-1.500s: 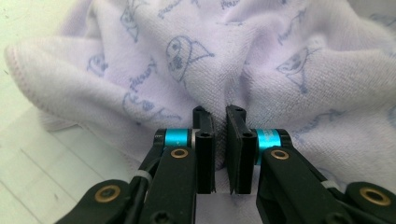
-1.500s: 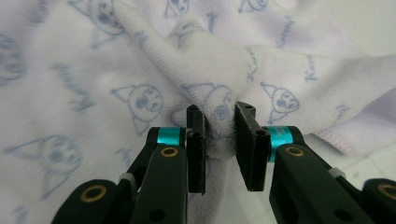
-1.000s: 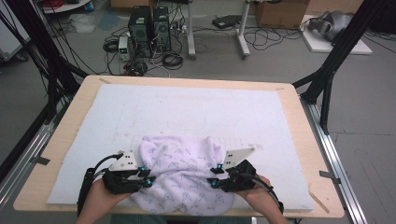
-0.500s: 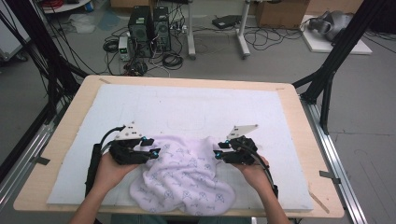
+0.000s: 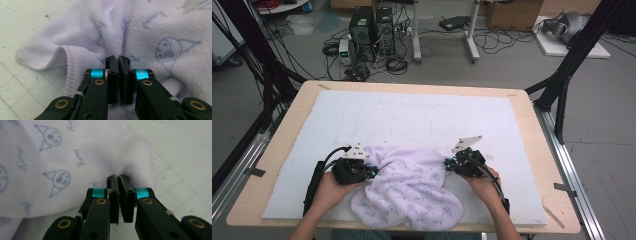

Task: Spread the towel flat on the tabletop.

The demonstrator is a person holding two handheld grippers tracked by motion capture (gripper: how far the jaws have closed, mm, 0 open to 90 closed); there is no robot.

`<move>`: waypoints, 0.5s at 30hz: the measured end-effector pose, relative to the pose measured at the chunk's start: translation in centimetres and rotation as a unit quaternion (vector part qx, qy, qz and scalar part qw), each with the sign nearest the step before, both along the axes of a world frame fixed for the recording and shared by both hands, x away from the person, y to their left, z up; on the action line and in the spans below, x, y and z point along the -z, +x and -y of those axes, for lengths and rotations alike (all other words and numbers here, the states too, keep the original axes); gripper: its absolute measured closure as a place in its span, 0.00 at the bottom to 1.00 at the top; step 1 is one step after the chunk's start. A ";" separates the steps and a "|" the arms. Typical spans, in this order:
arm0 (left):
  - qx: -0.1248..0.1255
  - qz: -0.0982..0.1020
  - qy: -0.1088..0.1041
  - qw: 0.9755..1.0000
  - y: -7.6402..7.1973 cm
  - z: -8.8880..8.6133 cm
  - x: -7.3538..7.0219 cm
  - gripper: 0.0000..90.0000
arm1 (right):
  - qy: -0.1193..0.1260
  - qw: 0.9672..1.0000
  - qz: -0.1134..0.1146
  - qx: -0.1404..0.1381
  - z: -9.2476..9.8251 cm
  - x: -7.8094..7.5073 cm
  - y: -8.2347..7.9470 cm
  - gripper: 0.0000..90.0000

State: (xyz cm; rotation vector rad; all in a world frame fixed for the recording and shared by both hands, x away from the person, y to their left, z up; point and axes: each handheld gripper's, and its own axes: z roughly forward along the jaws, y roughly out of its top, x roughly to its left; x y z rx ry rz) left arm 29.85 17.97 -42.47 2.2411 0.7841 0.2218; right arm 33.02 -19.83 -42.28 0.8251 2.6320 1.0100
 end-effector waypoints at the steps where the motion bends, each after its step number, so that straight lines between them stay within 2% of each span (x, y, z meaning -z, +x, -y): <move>1: 0.001 0.001 -0.003 1.000 -0.2 -0.1 0.0 0.95 | 0.002 1.000 0.004 0.004 0.4 -0.3 -0.1 0.97; 5: 0.007 0.002 -0.009 1.000 -1.1 -0.4 -0.3 0.96 | 0.009 1.000 0.018 0.013 1.4 -1.4 -0.2 0.97; 7: 0.009 0.005 -0.015 1.000 -1.3 -0.5 -0.6 0.95 | 0.010 1.000 0.012 0.014 1.6 -1.4 -0.2 0.97; 8: 0.007 0.007 -0.023 1.000 -1.3 -0.6 -0.9 0.92 | 0.002 1.000 0.010 0.011 1.5 -1.3 -0.2 0.96; 9: 0.004 0.005 -0.034 0.999 -1.2 -0.8 -1.2 0.85 | 0.000 1.000 0.008 0.009 1.5 -1.1 -0.1 0.92; 10: 0.002 0.004 -0.053 0.999 -1.0 -1.0 -1.5 0.76 | 0.017 1.000 0.002 0.009 1.6 -1.0 0.0 0.82; 12: -0.008 0.011 -0.074 0.997 -0.4 -1.3 -2.4 0.71 | 0.031 0.999 0.001 0.016 1.8 -0.9 0.0 0.74; 15: -0.026 0.024 -0.075 0.997 0.9 -1.6 -3.6 0.69 | 0.033 0.999 -0.003 0.024 2.0 -0.7 0.1 0.69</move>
